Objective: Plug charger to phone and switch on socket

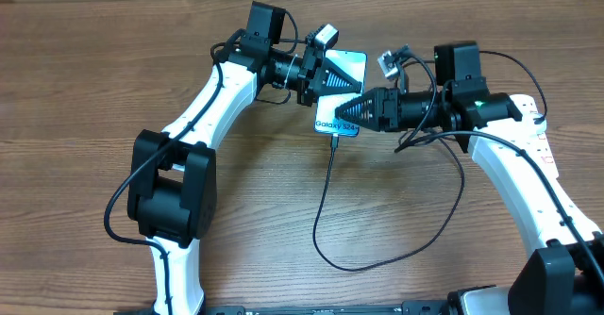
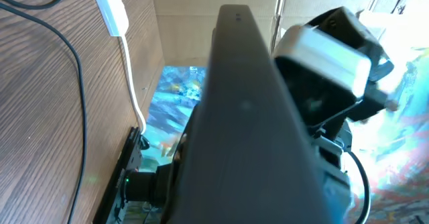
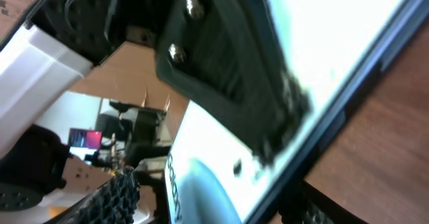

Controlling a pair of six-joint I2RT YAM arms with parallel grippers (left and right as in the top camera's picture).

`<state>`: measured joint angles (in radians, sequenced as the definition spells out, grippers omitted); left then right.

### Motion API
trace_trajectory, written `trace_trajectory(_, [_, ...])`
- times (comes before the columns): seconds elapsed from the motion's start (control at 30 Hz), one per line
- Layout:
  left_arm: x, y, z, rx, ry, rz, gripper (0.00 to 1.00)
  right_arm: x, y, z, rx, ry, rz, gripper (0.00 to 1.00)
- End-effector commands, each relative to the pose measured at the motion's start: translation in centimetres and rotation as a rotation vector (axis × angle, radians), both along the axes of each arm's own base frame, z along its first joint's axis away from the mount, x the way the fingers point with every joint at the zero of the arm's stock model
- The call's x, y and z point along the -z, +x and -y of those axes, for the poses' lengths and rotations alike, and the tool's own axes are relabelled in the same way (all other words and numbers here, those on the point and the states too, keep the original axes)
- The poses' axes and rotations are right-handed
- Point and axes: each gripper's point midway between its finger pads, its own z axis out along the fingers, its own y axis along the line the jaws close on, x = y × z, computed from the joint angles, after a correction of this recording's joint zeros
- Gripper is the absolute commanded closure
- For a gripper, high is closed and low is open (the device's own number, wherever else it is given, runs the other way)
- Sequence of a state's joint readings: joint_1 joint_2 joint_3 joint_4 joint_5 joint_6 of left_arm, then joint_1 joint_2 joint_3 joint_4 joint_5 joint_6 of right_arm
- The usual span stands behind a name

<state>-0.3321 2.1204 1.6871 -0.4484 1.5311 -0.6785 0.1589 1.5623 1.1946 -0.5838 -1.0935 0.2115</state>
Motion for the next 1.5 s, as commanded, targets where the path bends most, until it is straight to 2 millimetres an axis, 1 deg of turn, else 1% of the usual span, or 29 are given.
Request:
trace_trajectory(0.0, [-2.8, -1.1, -0.1, 0.039, -0.052, 0.034, 0.96, 0.0, 0.7, 0.0, 0.037, -0.010, -0.005, 0.41])
trace_trajectory(0.03, [-2.8, -1.1, -0.1, 0.038, -0.052, 0.034, 0.96, 0.0, 1.0, 0.1, 0.048, -0.014, -0.001, 0.47])
trace_trajectory(0.13, [-2.8, -1.1, -0.1, 0.038, -0.053, 0.035, 0.96, -0.2, 1.5, 0.1, 0.063, -0.017, 0.015, 0.70])
trace_trajectory(0.27, [-2.8, -1.1, -0.1, 0.038, -0.052, 0.035, 0.96, -0.3, 1.6, 0.1, 0.063, -0.015, 0.022, 0.91])
trace_trajectory(0.33, [-2.8, -1.1, -0.1, 0.038, -0.052, 0.035, 0.96, -0.3, 1.6, 0.1, 0.063, -0.015, 0.025, 0.96])
trace_trajectory(0.4, [-2.8, -1.1, -0.1, 0.038, -0.052, 0.035, 0.93, -0.3, 1.6, 0.1, 0.063, -0.014, 0.028, 0.96])
trace_trajectory(0.43, [-2.8, -1.1, -0.1, 0.037, -0.052, 0.036, 0.88, -0.3, 1.6, 0.1, 0.064, -0.015, 0.029, 0.96])
trace_trajectory(0.5, [-2.8, -1.1, -0.1, 0.036, -0.051, 0.036, 0.73, -0.3, 1.7, 0.1, 0.068, -0.019, 0.031, 0.96])
trace_trajectory(0.6, [-2.8, -1.0, -0.1, 0.036, -0.051, 0.038, 0.60, -0.3, 1.7, 0.1, 0.068, -0.018, 0.033, 0.96])
trace_trajectory(0.73, [-2.5, -0.8, -0.1, 0.022, -0.037, 0.043, 0.27, -0.2, 1.8, 0.2, 0.072, -0.023, 0.032, 0.96])
trace_trajectory(0.83, [-2.1, -0.3, -0.1, -0.002, -0.017, 0.059, 0.16, 0.2, 2.0, 0.4, 0.089, -0.043, 0.024, 0.96])
trace_trajectory(0.97, [-1.3, 0.6, -0.2, -0.051, 0.028, 0.074, 0.09, 0.8, 1.8, 0.6, 0.103, -0.066, -0.007, 0.96])
trace_trajectory(1.07, [-0.3, 1.9, -0.5, -0.117, 0.090, 0.093, 0.00, 1.3, 1.7, 0.8, 0.118, -0.086, -0.031, 0.96])
trace_trajectory(1.2, [1.3, 3.9, -1.2, -0.215, 0.184, 0.120, 0.00, 3.0, 2.1, 1.8, 0.192, -0.172, -0.087, 0.96])
trace_trajectory(1.3, [2.9, 5.5, -2.2, -0.297, 0.272, 0.138, 0.00, 3.8, 2.1, 2.3, 0.214, -0.206, -0.107, 0.96])
trace_trajectory(1.37, [4.3, 6.5, -3.3, -0.356, 0.353, 0.146, 0.00, 4.2, 2.3, 2.6, 0.242, -0.226, -0.125, 0.96])
trace_trajectory(1.47, [6.3, 7.3, -4.9, -0.417, 0.469, 0.150, 0.00, 4.8, 2.7, 3.0, 0.280, -0.267, -0.127, 0.96])
